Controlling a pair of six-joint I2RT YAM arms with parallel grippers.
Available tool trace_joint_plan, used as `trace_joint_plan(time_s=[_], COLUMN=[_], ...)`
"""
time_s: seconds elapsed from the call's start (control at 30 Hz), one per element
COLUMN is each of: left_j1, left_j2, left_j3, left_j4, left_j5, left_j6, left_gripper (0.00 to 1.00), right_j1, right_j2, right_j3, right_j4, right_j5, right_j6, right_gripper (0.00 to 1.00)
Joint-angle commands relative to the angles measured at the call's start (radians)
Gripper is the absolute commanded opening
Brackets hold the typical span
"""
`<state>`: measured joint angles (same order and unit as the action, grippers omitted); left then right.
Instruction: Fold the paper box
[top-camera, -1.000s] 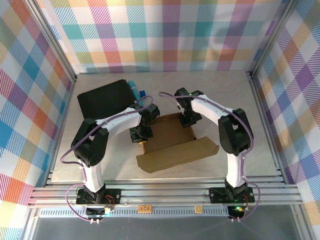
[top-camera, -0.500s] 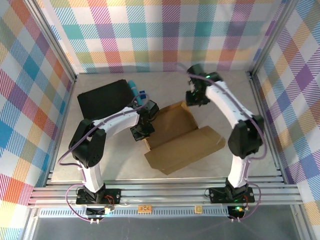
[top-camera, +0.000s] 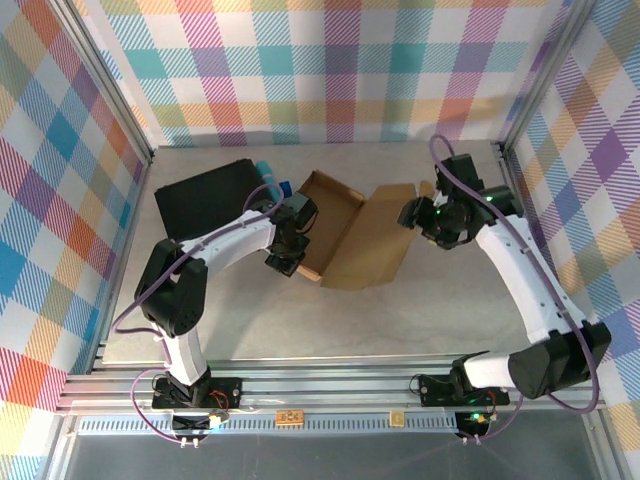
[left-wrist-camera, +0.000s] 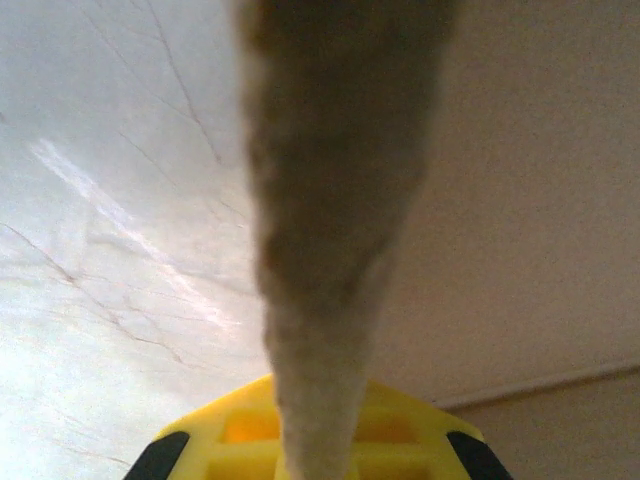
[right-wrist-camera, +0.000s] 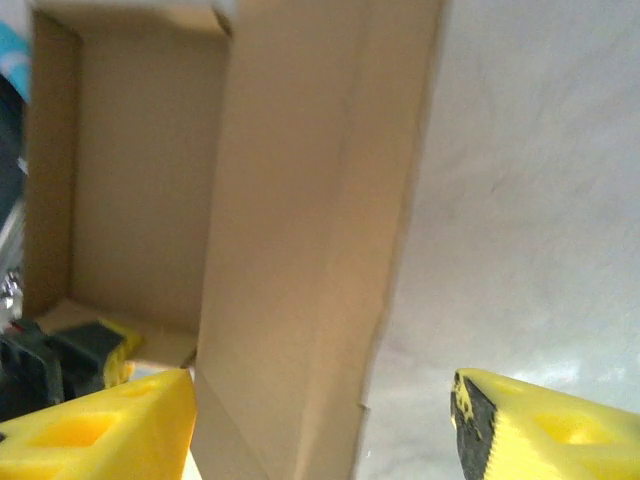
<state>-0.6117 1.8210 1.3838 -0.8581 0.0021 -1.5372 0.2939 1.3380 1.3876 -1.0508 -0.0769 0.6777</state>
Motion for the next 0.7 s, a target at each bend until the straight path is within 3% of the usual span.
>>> trace_joint_plan(time_s=[0.0,0.13,0.2,0.27,0.3,0.33,0.4,0.43,0.5,0.57,0.67], left_j1=[0.001,-0.006,-0.010,-0.014,-0.013,-0.013,-0.014,-0.016,-0.019,-0.020,-0.010], left_j2=[0.033,0.053,0.060,0.059,0.059,0.058,0.053,0.049,0.035,0.009,-0.048], left_j3=[0.054,0.059,0.066,0.064,0.062,0.059,0.064,0.077,0.124,0.185,0.258], left_j4=[0.033,0.065,0.071,0.087,0.111,0.136,0.180,0.178,0.136,0.071,0.021], left_j5=[0.021,0.041,0.043,0.052,0.063,0.081,0.125,0.153,0.196,0.212,0.191], left_j6=[-0.119,-0.143,-0.140,-0.136,-0.130,-0.118,-0.090,-0.060,-0.006,0.071,0.234], left_gripper=[0.00,0.00,0.00,0.00,0.00,0.06,0.37,0.54,0.72,0.78,0.78], right_j1=[-0.008,-0.033,-0.041,-0.041,-0.041,-0.039,-0.039,-0.039,-0.039,-0.039,-0.038], right_j2=[0.035,0.083,0.114,0.150,0.169,0.186,0.203,0.206,0.207,0.201,0.188], right_j3=[-0.066,-0.102,-0.090,-0.060,-0.041,-0.016,0.022,0.039,0.075,0.113,0.160], right_j4=[0.112,0.175,0.202,0.175,0.141,0.100,0.034,0.012,-0.021,-0.030,-0.014], right_j5=[-0.178,-0.214,-0.249,-0.237,-0.202,-0.152,-0.038,0.013,0.123,0.182,0.221], right_j6=[0.029,-0.047,-0.086,-0.134,-0.165,-0.205,-0.282,-0.324,-0.419,-0.530,-0.688], right_gripper=[0.68,0.65,0.58,0.46,0.34,0.20,0.04,0.01,0.00,0.00,0.00])
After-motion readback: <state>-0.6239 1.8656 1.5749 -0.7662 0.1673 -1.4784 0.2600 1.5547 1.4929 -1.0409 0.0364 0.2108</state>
